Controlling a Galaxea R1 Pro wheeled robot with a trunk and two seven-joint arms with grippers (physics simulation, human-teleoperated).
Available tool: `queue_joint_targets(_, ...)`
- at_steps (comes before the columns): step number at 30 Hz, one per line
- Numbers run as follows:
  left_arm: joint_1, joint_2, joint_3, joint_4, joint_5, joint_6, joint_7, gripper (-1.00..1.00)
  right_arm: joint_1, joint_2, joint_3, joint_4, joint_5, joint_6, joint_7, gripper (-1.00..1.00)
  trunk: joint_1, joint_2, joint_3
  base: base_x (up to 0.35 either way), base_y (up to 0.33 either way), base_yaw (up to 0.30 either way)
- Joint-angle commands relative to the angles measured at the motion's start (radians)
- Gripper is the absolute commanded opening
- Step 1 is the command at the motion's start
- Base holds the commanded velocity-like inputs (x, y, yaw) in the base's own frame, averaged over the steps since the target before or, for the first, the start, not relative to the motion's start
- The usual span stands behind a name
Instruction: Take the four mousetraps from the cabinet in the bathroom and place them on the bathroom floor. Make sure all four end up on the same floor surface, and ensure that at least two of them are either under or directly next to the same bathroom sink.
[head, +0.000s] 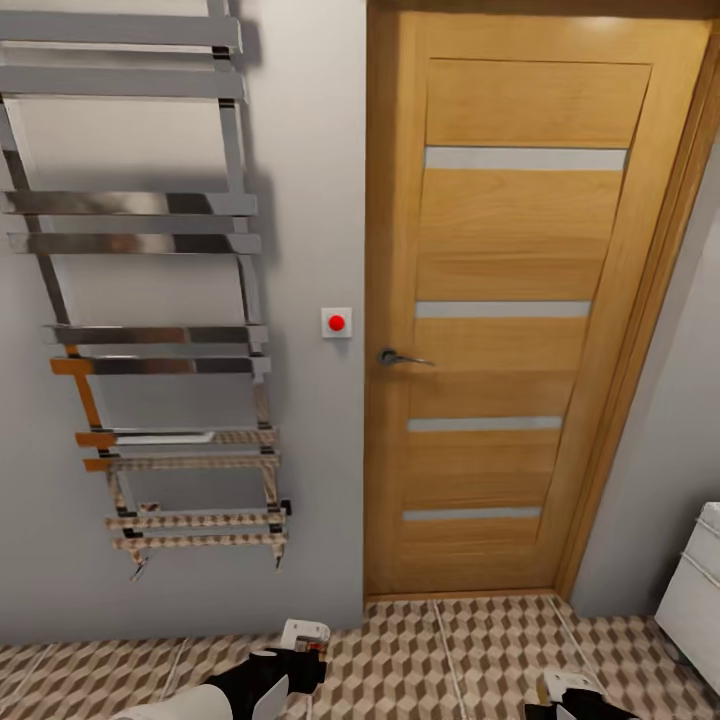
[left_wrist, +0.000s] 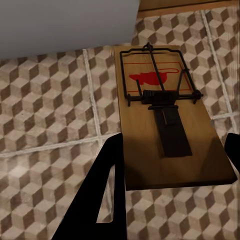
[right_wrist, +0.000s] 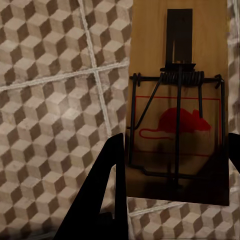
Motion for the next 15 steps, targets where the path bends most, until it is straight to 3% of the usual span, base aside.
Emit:
queue_joint_targets(1, 0.000, 0.000, -0.008, -0.001, 0.009, 0.004, 0.005, -1.00, -0.001, 0.000, -0.008, 0.002, 0.009, 0.001, -0.001, -1.00, 0.000, -0.001, -0.001, 0.000, 0.000, -0.300)
queue_joint_targets(15, 0.000, 0.000, -0.008, -0.001, 0.009, 0.003, 0.005, -1.00, -0.001, 0.001, -0.008, 0.002, 0.009, 0.001, -0.001, -1.00, 0.000, -0.001, -0.001, 0.000, 0.000, -0.300)
